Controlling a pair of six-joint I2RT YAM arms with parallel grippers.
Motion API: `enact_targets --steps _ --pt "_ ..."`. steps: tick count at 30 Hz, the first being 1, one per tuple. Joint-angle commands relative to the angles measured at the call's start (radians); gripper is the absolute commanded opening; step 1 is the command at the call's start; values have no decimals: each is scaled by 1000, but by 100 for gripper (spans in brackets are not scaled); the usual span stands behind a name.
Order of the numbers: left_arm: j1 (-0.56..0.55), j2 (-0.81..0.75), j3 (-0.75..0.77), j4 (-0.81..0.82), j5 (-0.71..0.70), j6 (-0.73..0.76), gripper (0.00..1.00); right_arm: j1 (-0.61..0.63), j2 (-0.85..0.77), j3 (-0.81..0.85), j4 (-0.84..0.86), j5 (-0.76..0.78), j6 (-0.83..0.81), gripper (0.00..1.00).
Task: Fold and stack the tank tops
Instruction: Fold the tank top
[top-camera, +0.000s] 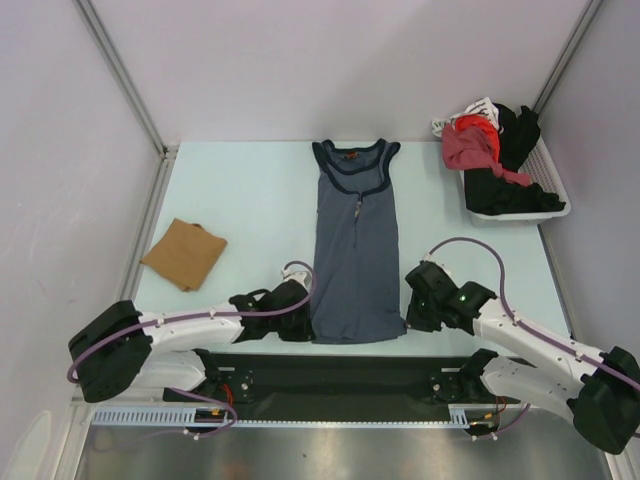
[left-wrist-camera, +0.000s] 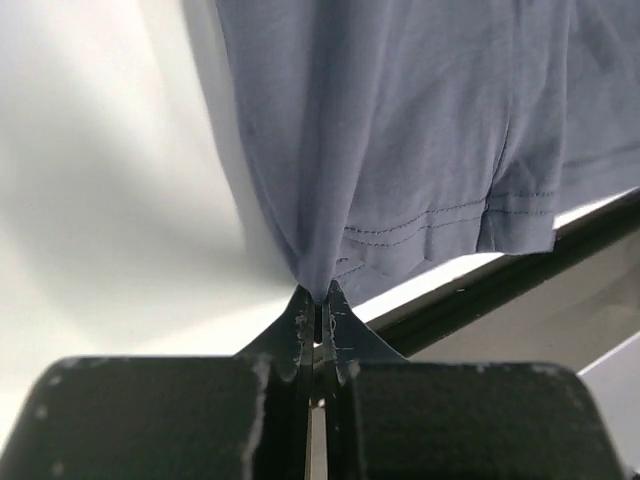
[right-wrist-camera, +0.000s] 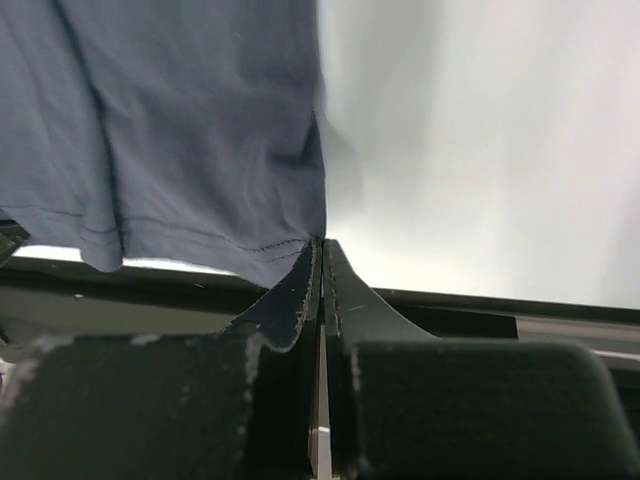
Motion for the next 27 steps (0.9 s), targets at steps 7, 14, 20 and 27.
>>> enact_targets --steps 7,14,20,27 --pt "127 62 272 -187 -28 191 0 -87 136 271 13 77 -149 0" --pt "210 197 504 -238 -41 284 0 -212 321 481 87 22 -252 0" --pt "305 352 731 -287 -85 335 0 -321 530 669 109 1 -307 0" --pt "403 577 1028 -336 -79 373 0 -407 763 903 93 -24 -333 0"
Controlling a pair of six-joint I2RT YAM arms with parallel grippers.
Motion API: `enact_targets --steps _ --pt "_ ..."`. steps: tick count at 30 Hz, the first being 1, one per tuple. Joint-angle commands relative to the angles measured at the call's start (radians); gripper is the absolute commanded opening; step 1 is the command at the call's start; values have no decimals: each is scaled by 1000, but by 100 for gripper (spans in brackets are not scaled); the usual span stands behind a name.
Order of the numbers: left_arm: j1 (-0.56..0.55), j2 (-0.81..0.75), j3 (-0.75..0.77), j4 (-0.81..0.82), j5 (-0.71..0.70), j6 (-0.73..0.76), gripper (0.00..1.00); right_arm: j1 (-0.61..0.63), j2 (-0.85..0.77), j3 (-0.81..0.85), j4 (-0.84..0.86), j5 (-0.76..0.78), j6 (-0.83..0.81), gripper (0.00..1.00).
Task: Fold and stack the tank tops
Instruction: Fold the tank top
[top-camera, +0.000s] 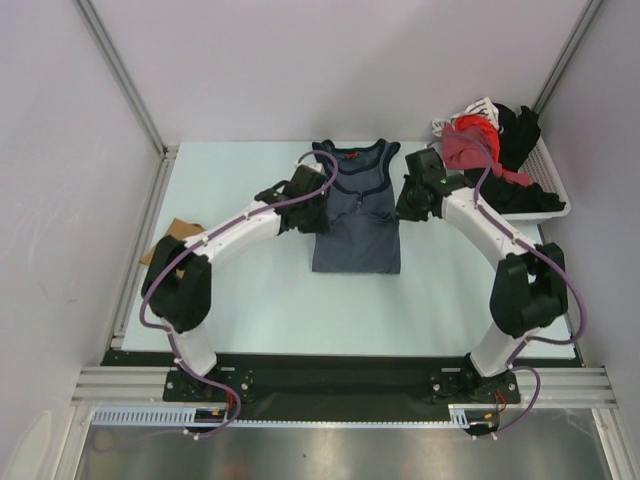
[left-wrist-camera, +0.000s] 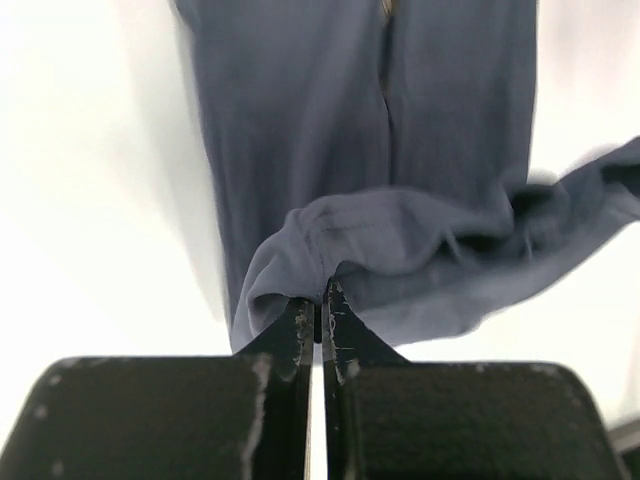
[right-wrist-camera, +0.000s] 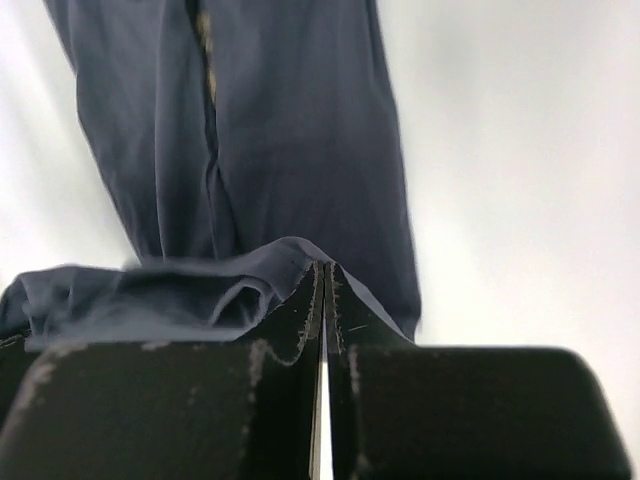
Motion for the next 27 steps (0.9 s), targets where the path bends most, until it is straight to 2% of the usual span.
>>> enact_targets --steps 1,6,15,23,26,27 --pt "44 74 135 -36 -6 48 0 -30 84 136 5 -12 -41 0" --pt "93 180 259 -34 16 69 0 -65 215 251 -16 -19 -52 0" --pt "155 309 435 -54 66 98 0 -124 336 426 -39 -59 -74 0" --pt "176 403 514 -51 101 92 1 -134 443 530 -45 -91 -80 0" --pt "181 431 547 -56 102 89 4 -138 505 585 -52 -107 -81 0" --pt "182 447 557 -54 103 89 8 -139 520 595 -48 -108 -83 3"
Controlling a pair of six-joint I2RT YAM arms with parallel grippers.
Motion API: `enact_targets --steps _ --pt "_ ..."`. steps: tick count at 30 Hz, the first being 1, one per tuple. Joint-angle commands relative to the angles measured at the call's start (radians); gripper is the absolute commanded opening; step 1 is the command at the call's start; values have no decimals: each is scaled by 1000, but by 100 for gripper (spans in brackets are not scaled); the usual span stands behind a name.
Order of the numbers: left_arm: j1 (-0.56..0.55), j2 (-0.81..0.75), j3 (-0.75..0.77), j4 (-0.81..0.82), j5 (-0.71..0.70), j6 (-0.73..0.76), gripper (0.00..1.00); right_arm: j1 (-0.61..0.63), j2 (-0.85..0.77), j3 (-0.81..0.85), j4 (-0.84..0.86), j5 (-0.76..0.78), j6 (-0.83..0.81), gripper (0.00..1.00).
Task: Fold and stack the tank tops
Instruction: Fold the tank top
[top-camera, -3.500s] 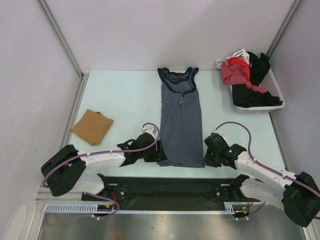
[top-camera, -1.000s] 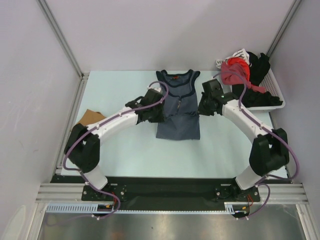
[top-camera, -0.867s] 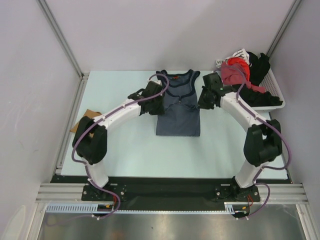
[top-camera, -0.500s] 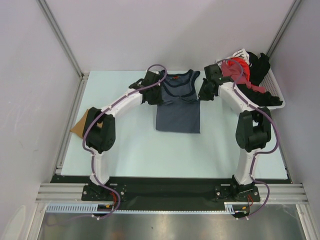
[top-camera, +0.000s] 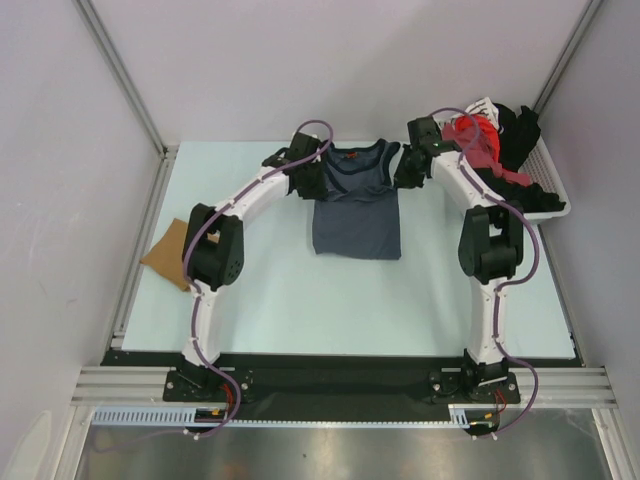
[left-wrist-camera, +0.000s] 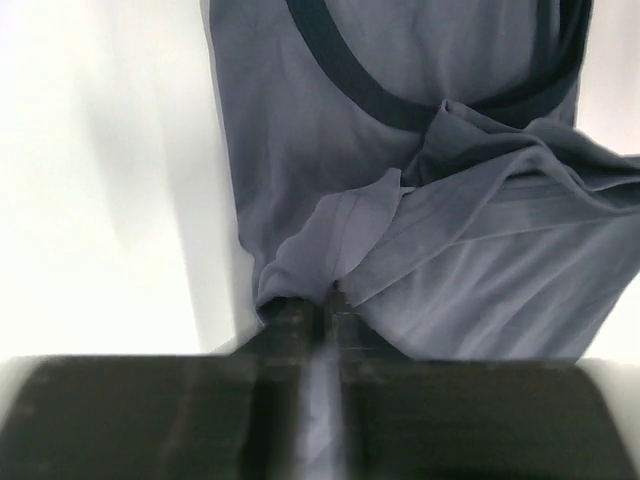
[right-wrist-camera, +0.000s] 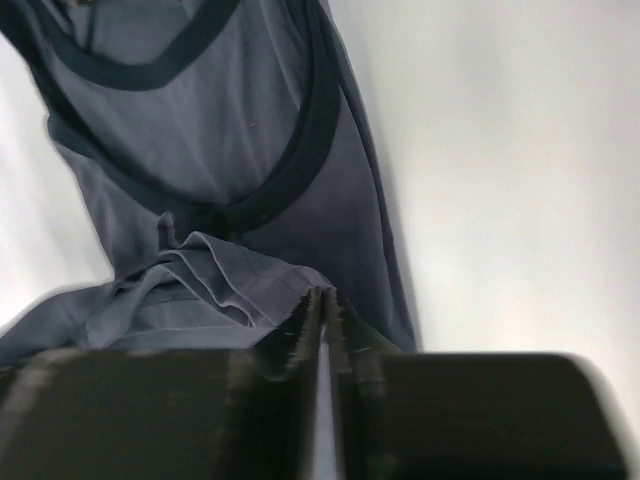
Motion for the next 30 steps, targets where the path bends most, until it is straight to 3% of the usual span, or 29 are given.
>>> enact_targets --steps 1,3,4,5,7,11,15,18,22,26,30 --pt "14 35 67 9 19 18 30 -9 65 75 0 -17 -11 14" --pt "23 63 93 4 21 20 60 -18 77 69 11 -13 0 33" --pt "32 69 102 -3 18 23 79 -26 77 63 10 -11 15 55" --pt "37 69 109 -25 10 26 86 -27 71 31 16 -8 17 63" --pt "46 23 74 -31 -19 30 92 -26 8 -33 60 7 14 75" --pt "46 -170 -184 108 -16 29 92 -30 -188 -314 189 -18 15 73" --pt "35 -354 -527 248 60 9 89 -29 -375 -693 383 -199 14 60" --pt "-3 -460 -688 321 99 12 86 -17 -444 -796 444 -293 0 50" --pt "-73 -534 -810 389 102 53 83 28 -475 -881 427 -270 -52 45" --pt "-77 -499 -827 400 100 81 81 51 -441 -889 407 -231 -68 55" --pt "-77 -462 -804 389 85 96 80 75 -423 -897 398 -168 -68 57"
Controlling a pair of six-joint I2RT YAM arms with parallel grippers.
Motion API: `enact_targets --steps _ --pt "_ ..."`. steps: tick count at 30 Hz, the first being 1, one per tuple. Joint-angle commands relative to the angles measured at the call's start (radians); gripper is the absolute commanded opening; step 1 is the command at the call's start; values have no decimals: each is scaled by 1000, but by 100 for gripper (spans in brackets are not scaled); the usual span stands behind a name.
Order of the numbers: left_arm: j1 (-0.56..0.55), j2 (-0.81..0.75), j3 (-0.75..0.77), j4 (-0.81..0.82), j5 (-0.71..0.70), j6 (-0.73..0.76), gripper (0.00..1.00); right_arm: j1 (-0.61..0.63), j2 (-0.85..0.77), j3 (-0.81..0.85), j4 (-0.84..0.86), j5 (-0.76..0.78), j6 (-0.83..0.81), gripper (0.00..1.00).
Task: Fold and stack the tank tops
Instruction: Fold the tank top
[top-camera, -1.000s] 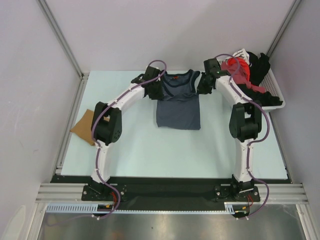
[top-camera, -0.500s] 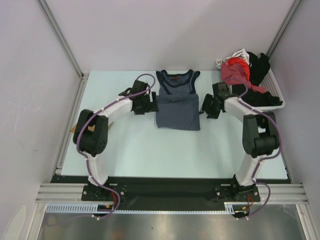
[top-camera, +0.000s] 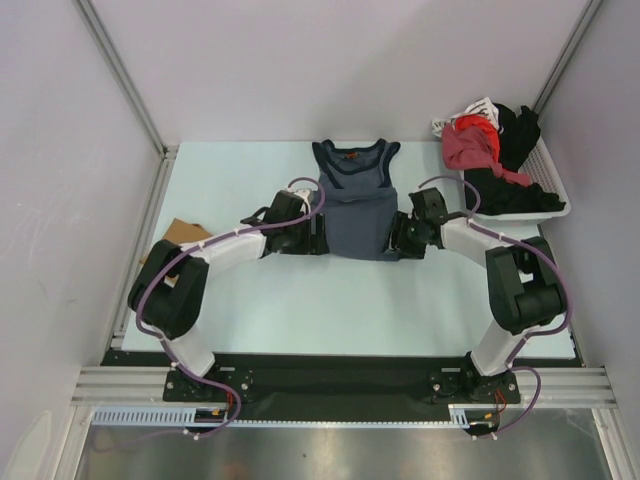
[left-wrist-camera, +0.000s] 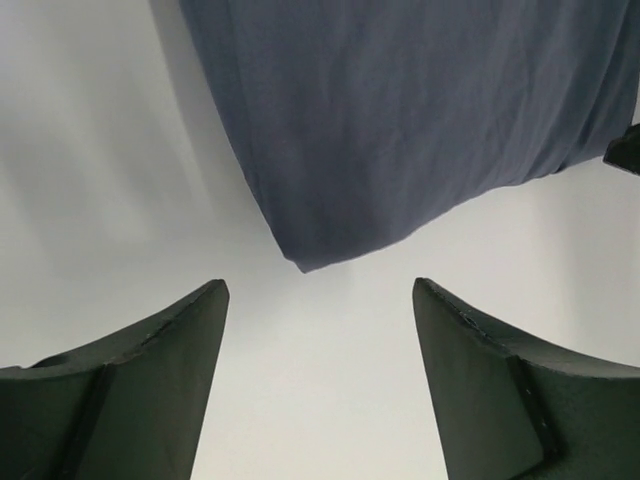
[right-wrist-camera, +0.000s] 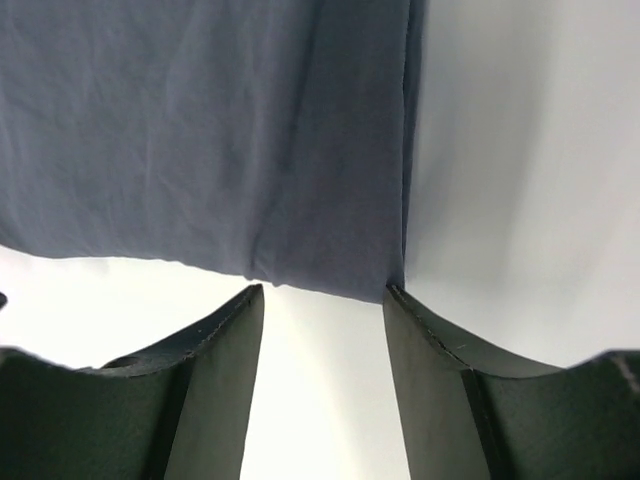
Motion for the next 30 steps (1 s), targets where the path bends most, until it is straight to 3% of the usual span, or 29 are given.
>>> enact_targets --steps 1,8,17,20,21,24,29,30 --pt "6 24 21 45 -9 44 80 15 11 -6 26 60 -23 57" --pt "3 45 29 42 -8 87 80 22 -21 -30 20 117 -32 57" --pt "-5 99 61 69 23 99 61 6 23 -27 44 114 -41 46" --pt "-17 119 73 78 38 110 61 6 39 -24 61 94 -38 32" --pt "-22 126 87 77 52 119 62 6 48 -21 60 82 -41 21" --pt "-28 145 99 58 44 130 62 6 45 -26 52 91 -41 0" --pt "-28 166 104 45 30 138 50 -4 20 -38 45 102 -46 0" --pt "-29 168 105 43 30 139 40 -7 22 -37 40 99 -47 0"
